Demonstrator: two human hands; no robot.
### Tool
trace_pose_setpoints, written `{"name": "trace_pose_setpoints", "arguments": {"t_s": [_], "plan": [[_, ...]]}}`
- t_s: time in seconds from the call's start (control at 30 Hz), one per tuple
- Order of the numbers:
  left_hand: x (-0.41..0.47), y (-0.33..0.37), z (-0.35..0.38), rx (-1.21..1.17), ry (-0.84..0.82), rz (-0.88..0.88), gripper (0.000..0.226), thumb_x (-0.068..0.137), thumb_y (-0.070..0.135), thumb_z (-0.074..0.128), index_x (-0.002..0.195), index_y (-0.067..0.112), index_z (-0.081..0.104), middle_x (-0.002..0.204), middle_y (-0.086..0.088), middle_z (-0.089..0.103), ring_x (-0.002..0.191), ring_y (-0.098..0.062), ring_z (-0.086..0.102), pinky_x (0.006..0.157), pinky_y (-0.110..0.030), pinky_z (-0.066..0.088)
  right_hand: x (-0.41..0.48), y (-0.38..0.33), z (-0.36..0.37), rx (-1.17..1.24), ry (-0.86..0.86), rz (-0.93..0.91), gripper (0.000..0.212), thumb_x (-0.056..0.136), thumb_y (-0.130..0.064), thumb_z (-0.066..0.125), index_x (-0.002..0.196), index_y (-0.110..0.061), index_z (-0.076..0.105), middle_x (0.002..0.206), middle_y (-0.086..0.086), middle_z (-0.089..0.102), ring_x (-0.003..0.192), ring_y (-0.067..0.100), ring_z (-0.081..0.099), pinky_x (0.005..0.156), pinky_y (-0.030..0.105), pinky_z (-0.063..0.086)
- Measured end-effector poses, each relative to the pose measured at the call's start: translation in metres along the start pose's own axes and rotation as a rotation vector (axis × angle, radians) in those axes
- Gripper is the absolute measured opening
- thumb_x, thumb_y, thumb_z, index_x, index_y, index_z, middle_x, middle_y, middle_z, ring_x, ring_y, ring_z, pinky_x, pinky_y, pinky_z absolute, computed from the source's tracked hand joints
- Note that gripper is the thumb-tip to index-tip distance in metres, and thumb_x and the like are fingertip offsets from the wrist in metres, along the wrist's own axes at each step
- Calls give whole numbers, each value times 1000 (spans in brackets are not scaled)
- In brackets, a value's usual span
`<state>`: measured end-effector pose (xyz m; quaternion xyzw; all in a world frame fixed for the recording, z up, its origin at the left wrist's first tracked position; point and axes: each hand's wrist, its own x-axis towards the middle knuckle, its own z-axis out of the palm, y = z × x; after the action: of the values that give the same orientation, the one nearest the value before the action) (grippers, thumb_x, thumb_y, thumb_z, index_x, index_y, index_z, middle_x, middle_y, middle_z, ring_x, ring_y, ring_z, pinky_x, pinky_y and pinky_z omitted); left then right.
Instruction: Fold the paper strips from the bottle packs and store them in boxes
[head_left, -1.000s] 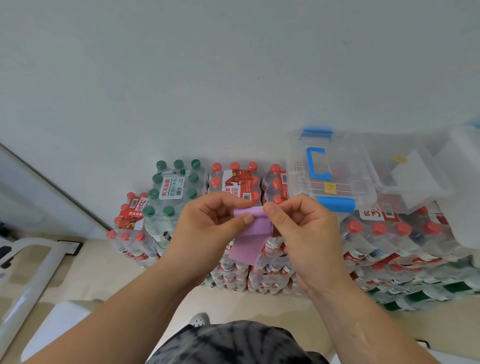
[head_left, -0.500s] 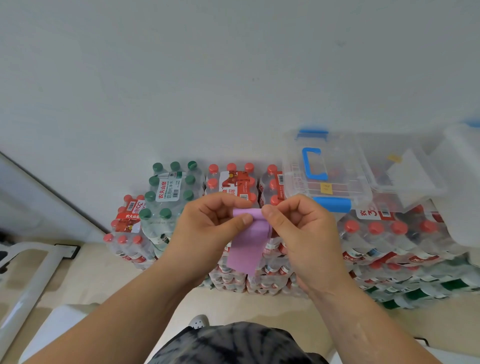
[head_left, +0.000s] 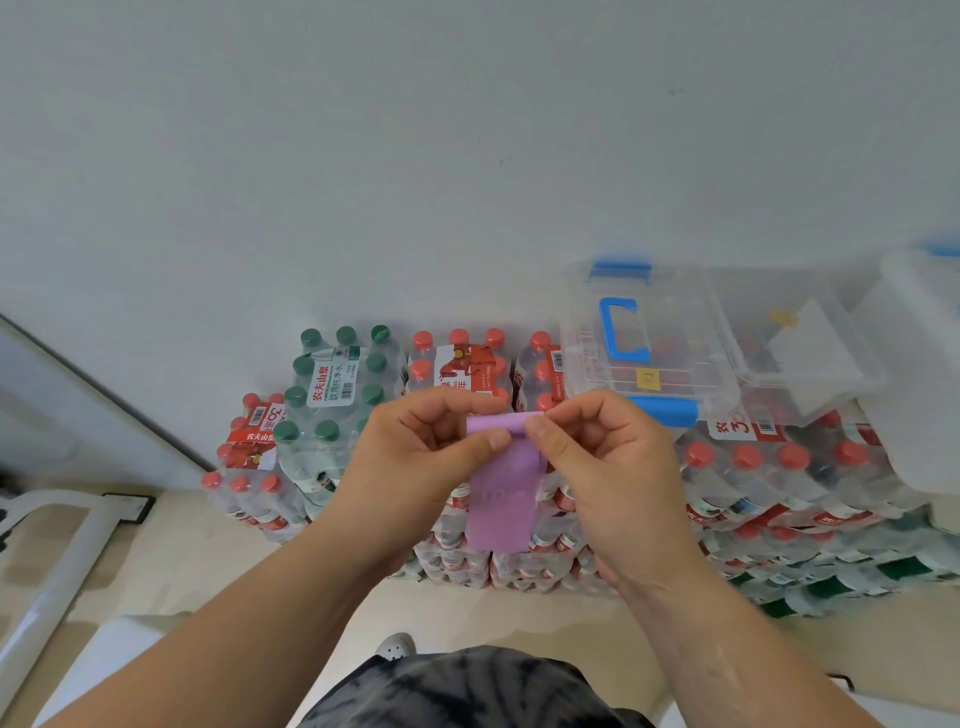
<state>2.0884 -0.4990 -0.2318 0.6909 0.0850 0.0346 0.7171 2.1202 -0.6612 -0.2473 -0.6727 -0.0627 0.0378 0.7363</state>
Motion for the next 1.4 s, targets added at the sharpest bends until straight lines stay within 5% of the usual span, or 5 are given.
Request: {"name": "trace_pose_setpoints", "arguments": {"t_s": [0.3,0.43,0.7,0.93,1.4], "plan": [[4,-1,2,28,77,49,19,87,6,69,88,22,79,88,-12,77,84,-28,73,76,-39,62,0,3,1,-3,-65,-1,31,78,2,80,91,-20,64,80,-2,73,73,10,69,70,24,59],[5,-1,4,22,109,56,13,88,11,68,89,19,78,87,-6,78,81,-20,73,68,-29,58,2,6,2,-24,-38,10,27,78,-4,83,87,-18,62,74,-1,70,68,10,64,67,26,58],[8,-1,5,36,142,57,11,89,13,68,91,14,79,88,-6,78,87,-26,74,77,-43,62,3,4,3,-129,13,43,22,67,-20,90,76,-22,70,75,-2,74,67,14,70,66,27,61],[9,0,9,49,140,87,23,89,10,67,77,25,79,76,0,77,69,-9,71,59,-21,55,4,6,1,-202,25,0,15,78,-17,85,79,-25,71,80,-7,74,72,12,69,66,23,57],[9,-4,4,49,178,44,12,91,16,67,95,12,78,93,-9,78,92,-31,73,84,-58,58,6,8,2,-206,10,58,10,77,-21,84,84,-23,76,82,-6,77,79,12,74,75,32,63]]}}
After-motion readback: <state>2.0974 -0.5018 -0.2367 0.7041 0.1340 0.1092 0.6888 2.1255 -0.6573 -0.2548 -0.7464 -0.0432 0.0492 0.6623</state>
